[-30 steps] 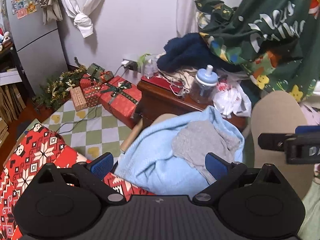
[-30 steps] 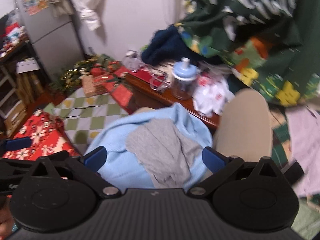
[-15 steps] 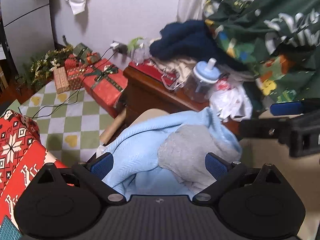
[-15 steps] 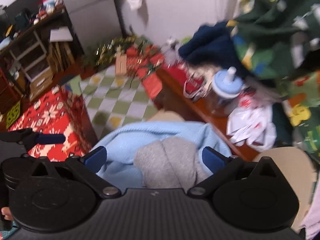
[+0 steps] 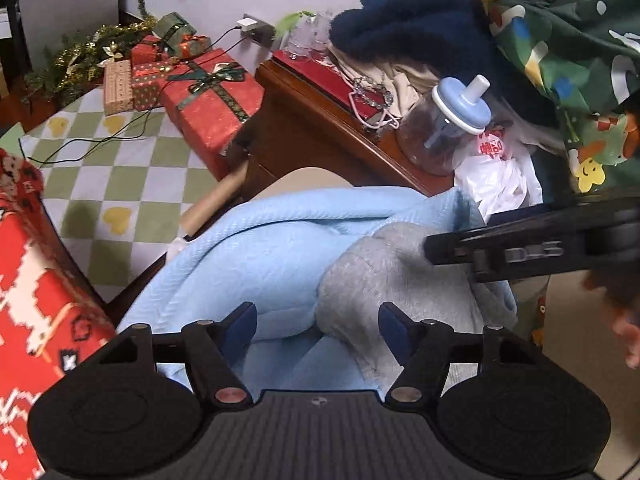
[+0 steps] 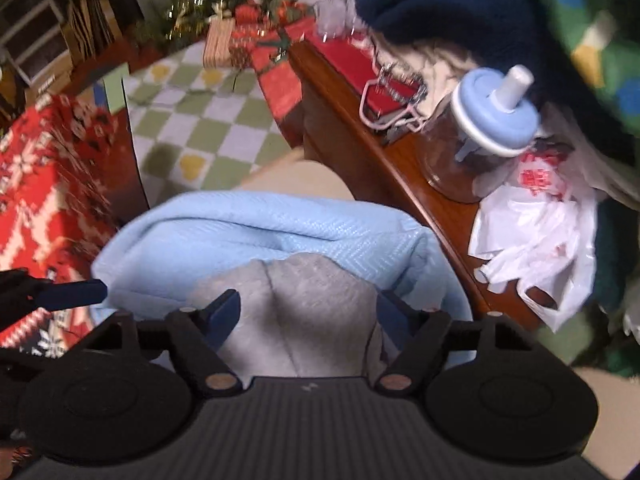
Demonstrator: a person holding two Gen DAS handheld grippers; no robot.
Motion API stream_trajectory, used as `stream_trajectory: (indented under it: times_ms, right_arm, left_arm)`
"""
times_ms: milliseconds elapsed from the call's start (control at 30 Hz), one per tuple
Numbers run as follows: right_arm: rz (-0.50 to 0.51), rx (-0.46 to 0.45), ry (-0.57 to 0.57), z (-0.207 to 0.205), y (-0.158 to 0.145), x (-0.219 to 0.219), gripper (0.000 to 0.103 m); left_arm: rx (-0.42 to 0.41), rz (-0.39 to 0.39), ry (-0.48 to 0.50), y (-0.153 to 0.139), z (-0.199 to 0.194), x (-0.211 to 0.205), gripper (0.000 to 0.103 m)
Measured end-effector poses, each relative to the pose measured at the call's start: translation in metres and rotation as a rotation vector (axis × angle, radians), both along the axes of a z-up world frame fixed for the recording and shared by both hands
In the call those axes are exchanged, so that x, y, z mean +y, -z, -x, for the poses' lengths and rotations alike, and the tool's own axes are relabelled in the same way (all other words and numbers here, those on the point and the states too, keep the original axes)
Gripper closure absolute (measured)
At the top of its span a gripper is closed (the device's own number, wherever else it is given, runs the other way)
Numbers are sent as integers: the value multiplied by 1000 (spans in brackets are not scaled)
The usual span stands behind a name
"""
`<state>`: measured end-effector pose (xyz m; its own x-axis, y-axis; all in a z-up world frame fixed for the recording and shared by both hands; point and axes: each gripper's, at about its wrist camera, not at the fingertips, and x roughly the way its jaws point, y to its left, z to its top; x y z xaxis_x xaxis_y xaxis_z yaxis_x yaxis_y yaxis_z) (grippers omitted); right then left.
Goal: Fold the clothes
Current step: 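Grasp the grey garment with the left gripper while the right gripper also pinches it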
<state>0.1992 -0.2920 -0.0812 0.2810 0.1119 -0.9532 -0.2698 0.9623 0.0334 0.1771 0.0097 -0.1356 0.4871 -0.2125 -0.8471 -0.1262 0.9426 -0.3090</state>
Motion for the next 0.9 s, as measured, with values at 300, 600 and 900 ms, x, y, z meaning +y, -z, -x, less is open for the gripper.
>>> stream_trajectory:
  times_ms: [300,600,900]
  right_arm:
    - [19,63,-41,-15,54,-2,31]
    - [-19,-24,-131,17,31,28,72]
    - [-99,-133,-227,64,-15,74,75]
  left_arm:
    - [23,-11,36,36,-16,-22,37]
    - [-48,18,52,37,-2,-30,84]
    - [-113,142,-23,15,38,8,91]
